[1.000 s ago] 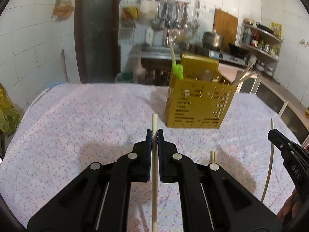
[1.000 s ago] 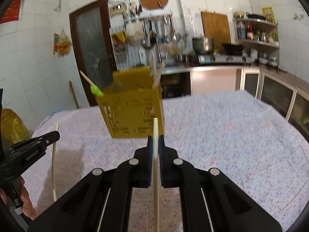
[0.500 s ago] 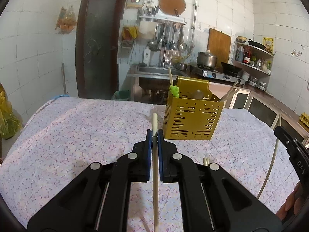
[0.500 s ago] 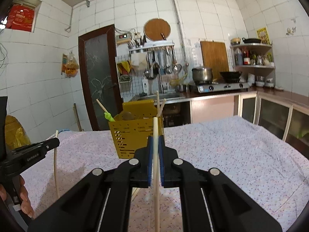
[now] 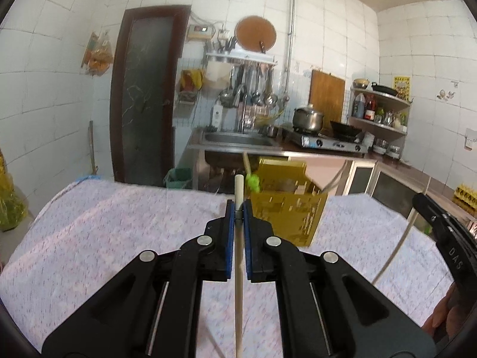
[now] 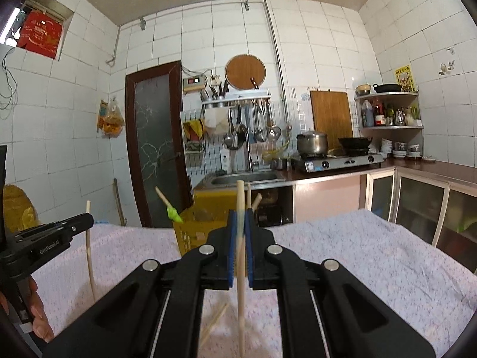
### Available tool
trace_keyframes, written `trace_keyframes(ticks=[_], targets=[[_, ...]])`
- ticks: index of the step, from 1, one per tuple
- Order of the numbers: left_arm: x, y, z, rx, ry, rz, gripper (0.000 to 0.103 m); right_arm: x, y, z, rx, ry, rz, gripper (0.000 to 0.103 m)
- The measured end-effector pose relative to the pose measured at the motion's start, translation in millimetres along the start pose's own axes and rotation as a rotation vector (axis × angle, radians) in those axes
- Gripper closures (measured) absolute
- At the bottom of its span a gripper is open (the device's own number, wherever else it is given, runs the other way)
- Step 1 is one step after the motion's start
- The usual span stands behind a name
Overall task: Organize utensils
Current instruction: 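Carry both chopsticks up to the yellow holder and insert them, then open both grippers to release the chopsticks into the holder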
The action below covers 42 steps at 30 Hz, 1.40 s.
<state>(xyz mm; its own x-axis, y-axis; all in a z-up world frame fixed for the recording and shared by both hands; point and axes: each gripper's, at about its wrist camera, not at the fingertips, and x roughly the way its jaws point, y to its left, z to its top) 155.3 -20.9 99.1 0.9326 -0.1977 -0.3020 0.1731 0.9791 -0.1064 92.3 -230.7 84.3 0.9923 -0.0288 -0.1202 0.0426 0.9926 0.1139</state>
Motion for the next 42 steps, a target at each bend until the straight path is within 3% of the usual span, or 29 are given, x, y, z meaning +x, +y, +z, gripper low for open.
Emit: trace_keyframes(ticks=[11, 17, 22, 27, 36, 37, 38, 39, 40, 41, 42], targets=[[24.8, -29.0, 115.0, -0.002, -0.236, -0.06, 0.099, 51.2, 17.2, 84.3, -0.002, -0.148, 0.017, 0.097], [75.9, -37.0, 149.6, -0.019, -0.315, -0.059, 0.099, 93.1, 19.6, 117.5, -0.007, -0.203, 0.012, 0.097], [142.8, -42.9, 146.0, -0.021, -0.315, -0.041, 0.099, 134.3, 16.3, 115.7, -0.012, -0.204, 0.005, 0.097], [196.4, -45.5, 125.2, -0.005, -0.273, -0.011, 0.099, 175.4, 10.6, 92.5, -0.001, -0.166, 0.002, 0.097], [222.9, -36.7, 88.4, 0.005, -0.193, 0.028, 0.098, 209.7, 11.8, 51.4, -0.023, -0.018, -0.01, 0.096], [220.9, -33.9, 87.7, 0.008, -0.171, 0.03, 0.091, 209.0, 12.0, 51.7, -0.029, -0.001, -0.022, 0.096], [216.9, -30.5, 87.1, 0.004, -0.16, 0.034, 0.077, 209.0, 11.6, 51.7, -0.03, 0.016, -0.026, 0.095], [211.4, -26.6, 87.7, -0.003, -0.149, 0.038, 0.067, 207.5, 9.4, 53.9, -0.024, 0.043, -0.029, 0.084], [203.0, -22.2, 88.5, -0.009, -0.135, 0.057, 0.05, 205.8, 8.5, 56.0, -0.02, 0.064, -0.036, 0.06], [196.0, -18.5, 89.9, -0.004, -0.126, 0.078, 0.045, 200.9, 6.9, 58.5, -0.011, 0.085, -0.043, 0.051], [188.5, -16.0, 90.5, 0.015, -0.105, 0.098, 0.044, 196.0, 5.0, 59.3, -0.007, 0.092, -0.047, 0.05]])
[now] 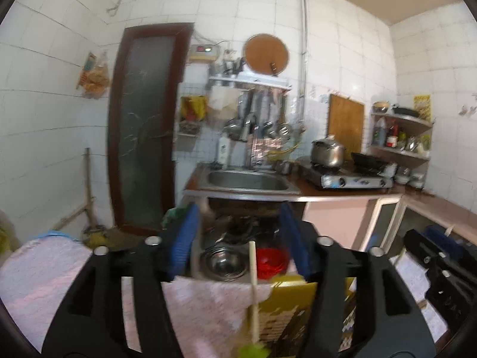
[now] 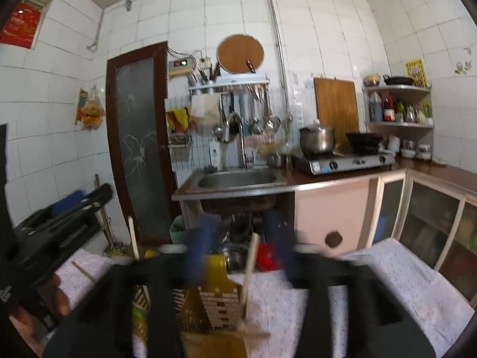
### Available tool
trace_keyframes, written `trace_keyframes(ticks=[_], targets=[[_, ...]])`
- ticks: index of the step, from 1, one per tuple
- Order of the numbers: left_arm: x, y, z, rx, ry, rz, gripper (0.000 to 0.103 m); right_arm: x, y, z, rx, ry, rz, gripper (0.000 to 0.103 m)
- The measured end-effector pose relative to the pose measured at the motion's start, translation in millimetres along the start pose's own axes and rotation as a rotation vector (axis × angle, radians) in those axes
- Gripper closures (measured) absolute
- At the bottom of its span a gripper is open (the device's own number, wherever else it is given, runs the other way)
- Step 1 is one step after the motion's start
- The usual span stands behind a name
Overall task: Organize utensils
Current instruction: 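Open both grippers to release the chopsticks into the holder, then move both open grippers back toward the last chopsticks on the table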
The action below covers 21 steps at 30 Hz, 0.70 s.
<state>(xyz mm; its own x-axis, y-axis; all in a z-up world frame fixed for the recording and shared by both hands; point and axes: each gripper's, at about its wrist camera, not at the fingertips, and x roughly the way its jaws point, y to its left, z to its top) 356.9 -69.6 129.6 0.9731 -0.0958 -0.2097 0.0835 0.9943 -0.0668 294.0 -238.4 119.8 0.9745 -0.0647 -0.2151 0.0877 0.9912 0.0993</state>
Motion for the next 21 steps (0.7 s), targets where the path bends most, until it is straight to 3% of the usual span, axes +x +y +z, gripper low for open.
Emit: trace_keyframes(ticks=[3, 5, 6, 9, 12, 21], targets=[[-25.2, 14.0, 1.6, 0.038, 0.056, 0.011, 0.029, -20.9, -2.1, 1.7, -0.02, 0.02, -0.028, 0.049], [-49.2, 28.7, 1.5, 0.035, 0.058, 0.036, 0.009, -36.1, -3.7, 0.5, -0.029, 0.029, -0.036, 0.044], [-56.5, 33.1, 2.0, 0.036, 0.065, 0.038, 0.005, -46.9, -4.1, -1.6, -0.036, 0.035, -0.043, 0.042], [-81.6, 52.5, -7.0, 0.044, 0.119, 0.037, 0.005, -70.3, -4.8, -11.7, -0.046, 0.062, -0.069, 0.037], [-94.9, 66.3, -28.3, 0.039, 0.21, 0.033, 0.005, -82.9, -4.4, -35.8, -0.038, 0.146, -0.076, 0.036], [-105.3, 88.3, -124.8, 0.064, 0.427, 0.046, 0.005, -73.7, 6.3, -145.9, -0.026, 0.452, -0.084, 0.036]])
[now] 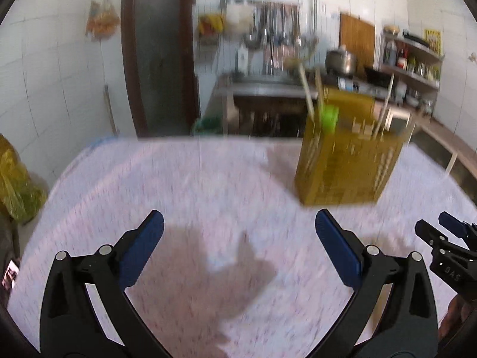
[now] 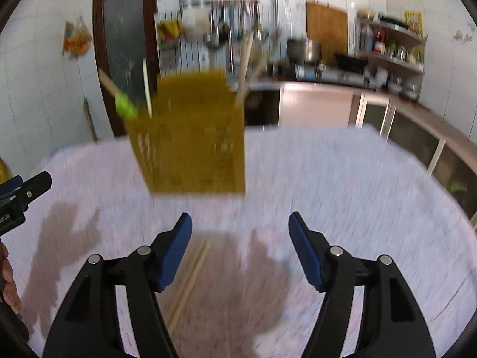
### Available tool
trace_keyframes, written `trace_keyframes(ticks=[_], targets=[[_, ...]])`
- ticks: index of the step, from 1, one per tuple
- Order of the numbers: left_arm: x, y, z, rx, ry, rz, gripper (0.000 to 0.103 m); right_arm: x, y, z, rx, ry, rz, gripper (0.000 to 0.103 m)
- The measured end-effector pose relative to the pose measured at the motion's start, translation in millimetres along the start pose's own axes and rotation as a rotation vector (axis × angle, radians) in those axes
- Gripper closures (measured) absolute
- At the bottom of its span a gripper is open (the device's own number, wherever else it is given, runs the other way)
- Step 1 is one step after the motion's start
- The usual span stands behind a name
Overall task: Organize utensils
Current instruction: 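Move both open grippers back toward the last chopsticks on the table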
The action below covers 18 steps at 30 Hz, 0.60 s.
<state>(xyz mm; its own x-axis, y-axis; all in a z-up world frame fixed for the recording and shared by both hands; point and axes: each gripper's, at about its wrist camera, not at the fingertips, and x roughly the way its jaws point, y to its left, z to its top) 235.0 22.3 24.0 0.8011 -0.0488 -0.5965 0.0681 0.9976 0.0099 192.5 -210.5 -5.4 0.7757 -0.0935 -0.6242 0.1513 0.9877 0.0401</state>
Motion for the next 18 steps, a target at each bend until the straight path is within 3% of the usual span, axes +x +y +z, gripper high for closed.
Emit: trace_keyframes(ticks=[8, 14, 18], targets=[[31.2, 2.9, -39.5, 0.03, 0.121, 0.023, 0.005, 35.7, 6.7, -29.3, -0.004, 0.151, -0.019, 0.036], [41.3, 3.7, -44.3, 0.011, 0.153, 0.006, 0.005, 35.9, 16.0, -34.4, 0.006, 0.176, -0.013, 0.038], [39.8, 1.8, -46.0, 0.019, 0.153, 0.005, 0.005, 41.2, 30.2, -35.7, -0.011, 0.214, -0.05, 0.051]])
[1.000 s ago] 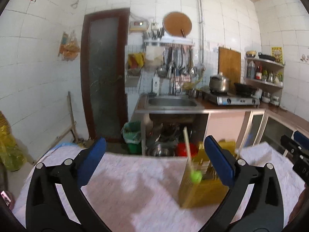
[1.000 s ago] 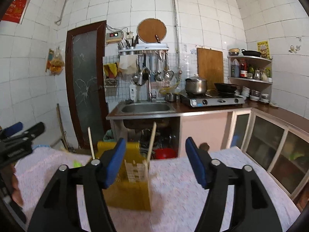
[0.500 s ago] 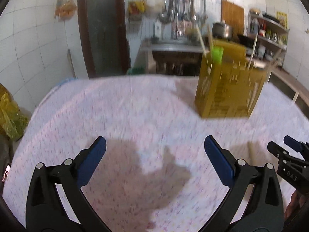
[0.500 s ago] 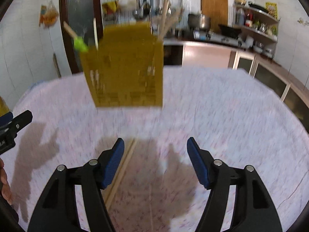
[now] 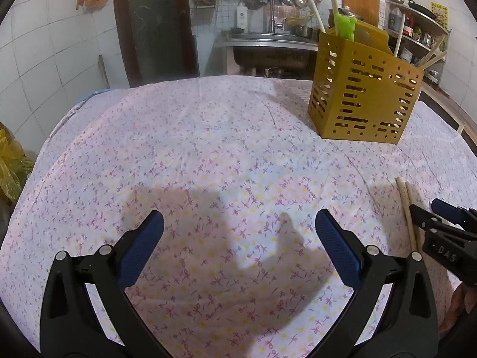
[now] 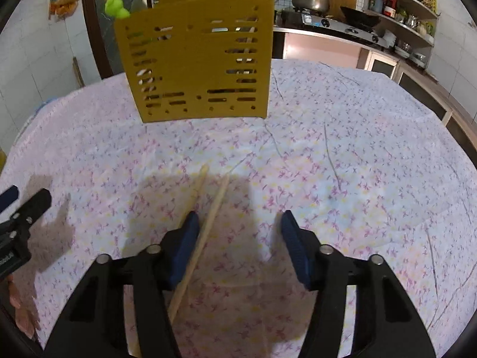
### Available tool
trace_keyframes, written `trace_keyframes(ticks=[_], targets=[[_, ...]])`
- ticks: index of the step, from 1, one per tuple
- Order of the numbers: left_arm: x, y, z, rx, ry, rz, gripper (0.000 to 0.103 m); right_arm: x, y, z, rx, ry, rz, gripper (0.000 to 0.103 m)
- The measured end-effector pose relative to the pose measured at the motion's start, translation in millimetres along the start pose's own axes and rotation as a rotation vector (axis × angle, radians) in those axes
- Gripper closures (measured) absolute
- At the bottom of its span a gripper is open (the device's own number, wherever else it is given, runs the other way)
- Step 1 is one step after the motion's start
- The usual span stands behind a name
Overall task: Organize utensils
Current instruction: 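Move both open grippers back toward the last chopsticks on the table, then grasp a chopstick with the right gripper while the left gripper grasps the last chopstick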
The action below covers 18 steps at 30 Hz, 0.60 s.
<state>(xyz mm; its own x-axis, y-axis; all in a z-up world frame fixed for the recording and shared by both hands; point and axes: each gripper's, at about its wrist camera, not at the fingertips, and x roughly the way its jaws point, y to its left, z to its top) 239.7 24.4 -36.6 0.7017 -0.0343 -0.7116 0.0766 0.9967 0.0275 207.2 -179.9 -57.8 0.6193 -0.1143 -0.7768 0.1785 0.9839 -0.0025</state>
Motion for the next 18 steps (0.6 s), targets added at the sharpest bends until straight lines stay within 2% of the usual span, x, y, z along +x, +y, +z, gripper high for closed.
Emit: trace_keyframes(ticks=[5, 7, 10, 14, 18], targets=[[-1.7, -1.2, 2.9, -0.016, 0.007, -0.005, 0.005, 0.2, 10.2, 3.8, 0.021, 0.019, 0.011, 0.076], [-3.1, -3.5, 4.4, -0.019, 0.013, -0.005, 0.005, 0.4, 12.9, 6.0, 0.025, 0.019, 0.037, 0.092], [-9.2, -7.9, 7.3, -0.018, 0.01, -0.013, 0.005, -0.4, 7.4, 5.9, 0.031, 0.023, 0.071, 0.097], [-15.8, -25.0, 10.3, -0.013, 0.007, -0.03, 0.005, -6.3, -15.1, 3.2, 0.03, 0.017, 0.088, 0.097], [-15.5, -57.6, 10.0, -0.002, 0.035, -0.089, 0.005, -8.2, -51.5, 0.5, 0.061, 0.014, 0.085, 0.097]])
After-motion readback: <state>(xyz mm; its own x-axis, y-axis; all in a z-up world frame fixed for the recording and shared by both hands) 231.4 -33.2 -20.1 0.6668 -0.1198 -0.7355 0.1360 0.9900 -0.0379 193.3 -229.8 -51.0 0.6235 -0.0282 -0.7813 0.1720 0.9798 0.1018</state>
